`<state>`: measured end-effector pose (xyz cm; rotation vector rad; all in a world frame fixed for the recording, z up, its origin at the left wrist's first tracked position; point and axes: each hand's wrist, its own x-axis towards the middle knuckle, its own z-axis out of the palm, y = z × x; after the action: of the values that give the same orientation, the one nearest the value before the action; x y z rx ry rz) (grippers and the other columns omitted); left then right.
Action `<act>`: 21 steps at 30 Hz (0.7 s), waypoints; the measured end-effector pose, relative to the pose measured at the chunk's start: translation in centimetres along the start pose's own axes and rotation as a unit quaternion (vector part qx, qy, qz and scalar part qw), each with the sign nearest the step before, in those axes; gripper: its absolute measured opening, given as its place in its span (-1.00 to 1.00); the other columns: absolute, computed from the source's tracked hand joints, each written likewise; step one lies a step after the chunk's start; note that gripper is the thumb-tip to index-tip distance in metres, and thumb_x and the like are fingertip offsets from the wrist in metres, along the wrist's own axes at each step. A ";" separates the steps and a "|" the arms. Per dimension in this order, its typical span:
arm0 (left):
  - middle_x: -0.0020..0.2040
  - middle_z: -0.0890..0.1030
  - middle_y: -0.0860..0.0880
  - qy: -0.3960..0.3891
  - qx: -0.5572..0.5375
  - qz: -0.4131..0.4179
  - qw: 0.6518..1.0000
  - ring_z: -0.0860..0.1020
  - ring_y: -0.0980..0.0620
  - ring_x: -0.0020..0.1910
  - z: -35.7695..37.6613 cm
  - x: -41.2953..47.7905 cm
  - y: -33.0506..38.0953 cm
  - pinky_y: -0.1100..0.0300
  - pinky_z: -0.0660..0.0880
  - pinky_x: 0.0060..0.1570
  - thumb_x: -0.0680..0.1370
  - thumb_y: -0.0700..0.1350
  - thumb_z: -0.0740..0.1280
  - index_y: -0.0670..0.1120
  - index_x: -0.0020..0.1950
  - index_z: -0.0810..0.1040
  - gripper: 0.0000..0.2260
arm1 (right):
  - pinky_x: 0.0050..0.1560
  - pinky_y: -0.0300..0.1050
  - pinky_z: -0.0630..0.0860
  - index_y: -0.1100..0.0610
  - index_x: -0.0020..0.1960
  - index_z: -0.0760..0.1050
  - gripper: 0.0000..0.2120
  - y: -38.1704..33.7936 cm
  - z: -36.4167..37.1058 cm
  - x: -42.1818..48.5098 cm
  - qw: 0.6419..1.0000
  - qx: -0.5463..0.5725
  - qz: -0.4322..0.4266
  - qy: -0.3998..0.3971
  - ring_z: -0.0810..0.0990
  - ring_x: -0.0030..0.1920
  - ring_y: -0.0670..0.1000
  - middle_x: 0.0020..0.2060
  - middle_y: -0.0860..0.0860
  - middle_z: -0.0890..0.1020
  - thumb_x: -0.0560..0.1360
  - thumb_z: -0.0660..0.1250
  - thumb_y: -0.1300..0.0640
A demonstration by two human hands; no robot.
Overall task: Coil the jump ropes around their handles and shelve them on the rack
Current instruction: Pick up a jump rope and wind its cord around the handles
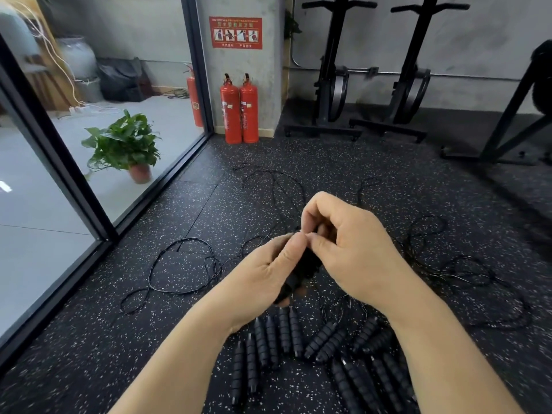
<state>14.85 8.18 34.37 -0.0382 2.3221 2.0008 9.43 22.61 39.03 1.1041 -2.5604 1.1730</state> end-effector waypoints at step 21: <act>0.49 0.31 0.09 0.162 0.383 0.084 0.906 0.29 0.05 0.40 4.1 1.7 -1.1 0.17 0.32 0.21 0.56 0.16 0.35 0.09 0.59 -0.31 -0.09 | -0.06 0.12 0.62 0.19 -0.08 0.62 -0.74 3.4 1.7 -1.9 0.808 0.406 0.415 0.098 0.59 -0.29 0.04 -0.28 0.06 0.70 0.39 0.51 0.01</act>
<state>13.36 12.13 32.52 -0.1336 3.2540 1.0440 8.81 24.00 35.04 -0.2514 -2.3886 2.5488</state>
